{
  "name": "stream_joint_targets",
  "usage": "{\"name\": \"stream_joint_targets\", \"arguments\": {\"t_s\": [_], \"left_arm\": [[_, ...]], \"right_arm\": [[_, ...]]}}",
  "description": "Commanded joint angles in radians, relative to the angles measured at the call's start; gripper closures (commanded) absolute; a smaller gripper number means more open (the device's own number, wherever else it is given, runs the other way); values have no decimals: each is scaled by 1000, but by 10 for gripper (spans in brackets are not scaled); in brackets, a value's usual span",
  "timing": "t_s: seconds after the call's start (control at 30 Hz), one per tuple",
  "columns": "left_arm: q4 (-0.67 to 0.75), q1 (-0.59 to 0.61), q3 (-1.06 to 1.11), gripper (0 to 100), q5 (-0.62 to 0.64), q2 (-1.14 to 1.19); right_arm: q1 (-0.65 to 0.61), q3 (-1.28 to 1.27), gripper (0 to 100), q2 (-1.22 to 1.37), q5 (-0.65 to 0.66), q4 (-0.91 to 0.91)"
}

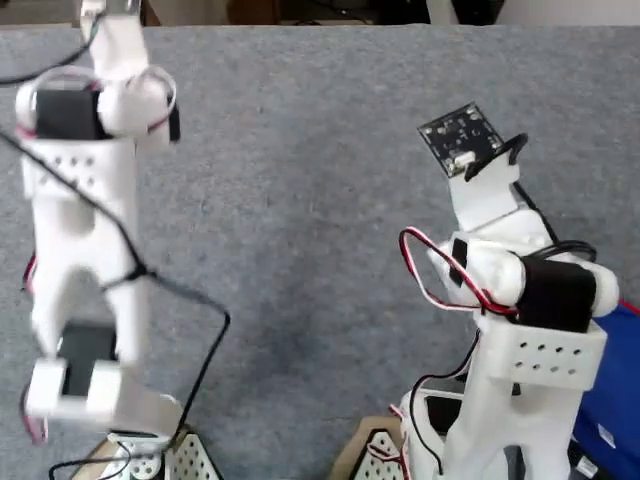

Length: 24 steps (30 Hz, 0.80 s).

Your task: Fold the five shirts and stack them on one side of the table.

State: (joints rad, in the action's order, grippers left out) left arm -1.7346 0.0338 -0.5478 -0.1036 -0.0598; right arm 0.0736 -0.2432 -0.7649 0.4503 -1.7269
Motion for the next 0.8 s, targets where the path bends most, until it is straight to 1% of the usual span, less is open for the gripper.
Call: {"name": "stream_joint_targets", "arguments": {"t_s": [0.0, 0.1, 0.2, 0.3, 0.43, 0.6, 0.67, 0.77], "left_arm": [[71, 23, 351, 982, -44, -240], [127, 68, 569, 982, -124, -352], [152, 143, 736, 982, -189, -461], [155, 210, 868, 982, -226, -564], [155, 261, 1014, 982, -233, -674], [158, 310, 1194, 982, -233, -753], [193, 318, 1267, 982, -233, -782], [290, 321, 1375, 982, -233, -812]], "right_arm": [[-12, -56, 975, -67, -5, -14], [-12, -111, 975, -171, -3, -12], [-12, -170, 975, -302, -3, -9], [-10, -289, 976, -440, -3, 74], [-4, -513, 976, -634, -9, 235], [-10, -760, 976, -885, -11, 394], [-10, -839, 976, -989, -11, 414], [-10, -941, 976, -1144, -11, 414]]}}
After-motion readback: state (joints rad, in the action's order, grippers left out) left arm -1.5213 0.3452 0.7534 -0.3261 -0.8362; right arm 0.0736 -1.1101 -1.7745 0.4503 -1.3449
